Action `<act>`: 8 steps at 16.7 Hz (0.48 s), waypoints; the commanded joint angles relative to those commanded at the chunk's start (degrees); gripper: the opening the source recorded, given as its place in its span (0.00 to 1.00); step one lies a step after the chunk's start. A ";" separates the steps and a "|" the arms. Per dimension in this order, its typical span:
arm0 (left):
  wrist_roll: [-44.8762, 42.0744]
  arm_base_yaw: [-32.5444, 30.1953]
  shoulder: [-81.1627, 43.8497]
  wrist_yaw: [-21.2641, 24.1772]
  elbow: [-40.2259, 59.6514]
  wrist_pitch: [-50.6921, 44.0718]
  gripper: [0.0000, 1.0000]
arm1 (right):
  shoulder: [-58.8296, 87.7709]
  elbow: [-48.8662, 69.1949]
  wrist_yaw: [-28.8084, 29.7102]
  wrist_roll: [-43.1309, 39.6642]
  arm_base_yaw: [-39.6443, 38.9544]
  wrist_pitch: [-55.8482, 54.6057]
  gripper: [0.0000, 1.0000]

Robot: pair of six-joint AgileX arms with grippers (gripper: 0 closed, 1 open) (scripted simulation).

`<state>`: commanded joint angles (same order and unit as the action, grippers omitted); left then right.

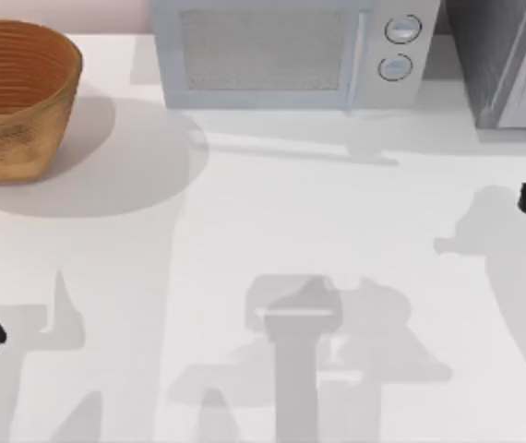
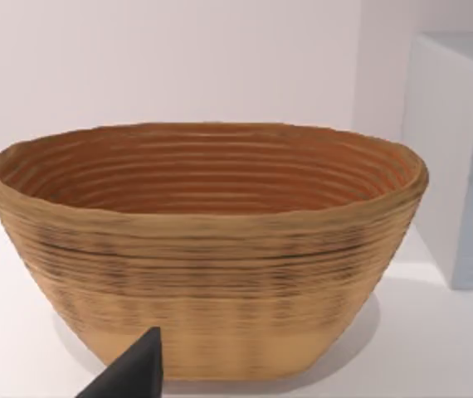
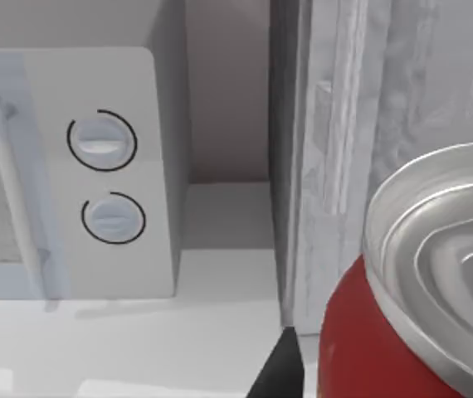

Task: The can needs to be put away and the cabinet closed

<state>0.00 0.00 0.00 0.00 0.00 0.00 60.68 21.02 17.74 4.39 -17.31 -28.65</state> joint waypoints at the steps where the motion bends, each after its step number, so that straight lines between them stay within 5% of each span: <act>1: 0.00 0.00 0.00 0.00 0.00 0.00 1.00 | -4.71 -1.42 -1.19 -0.32 1.14 2.06 0.00; 8: 0.00 0.00 0.00 0.00 0.00 0.00 1.00 | -40.38 -12.62 -10.47 -2.60 10.36 17.22 0.00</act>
<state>0.00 0.00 0.00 0.00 0.00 0.00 20.29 8.40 7.27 1.79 -6.95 -11.43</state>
